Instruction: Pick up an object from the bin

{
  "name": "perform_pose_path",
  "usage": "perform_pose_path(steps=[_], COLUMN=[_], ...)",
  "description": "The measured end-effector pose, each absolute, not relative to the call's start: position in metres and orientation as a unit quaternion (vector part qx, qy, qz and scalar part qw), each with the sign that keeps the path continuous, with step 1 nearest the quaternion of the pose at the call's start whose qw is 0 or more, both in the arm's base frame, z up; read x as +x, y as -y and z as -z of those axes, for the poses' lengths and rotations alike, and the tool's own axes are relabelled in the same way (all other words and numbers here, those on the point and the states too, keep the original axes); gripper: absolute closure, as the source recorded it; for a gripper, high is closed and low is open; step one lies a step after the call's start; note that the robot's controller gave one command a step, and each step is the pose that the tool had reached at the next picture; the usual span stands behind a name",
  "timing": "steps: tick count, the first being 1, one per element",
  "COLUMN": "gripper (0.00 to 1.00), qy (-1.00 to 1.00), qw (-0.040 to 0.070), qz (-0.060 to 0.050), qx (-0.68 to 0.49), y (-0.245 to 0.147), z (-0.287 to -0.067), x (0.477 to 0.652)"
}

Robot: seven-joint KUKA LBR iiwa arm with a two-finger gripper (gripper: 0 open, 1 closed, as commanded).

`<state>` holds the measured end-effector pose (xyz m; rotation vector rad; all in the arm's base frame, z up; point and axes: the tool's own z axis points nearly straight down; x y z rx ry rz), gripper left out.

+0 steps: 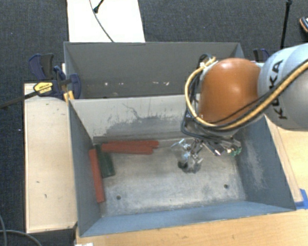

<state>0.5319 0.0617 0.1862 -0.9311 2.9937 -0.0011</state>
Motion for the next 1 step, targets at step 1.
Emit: perform_pose_path(steps=[1], gripper=[1.0], qy=[-0.955], qw=[0.003], qz=[0.0], qx=[-0.295], y=[-0.0619], z=[-0.1923], x=[0.5329])
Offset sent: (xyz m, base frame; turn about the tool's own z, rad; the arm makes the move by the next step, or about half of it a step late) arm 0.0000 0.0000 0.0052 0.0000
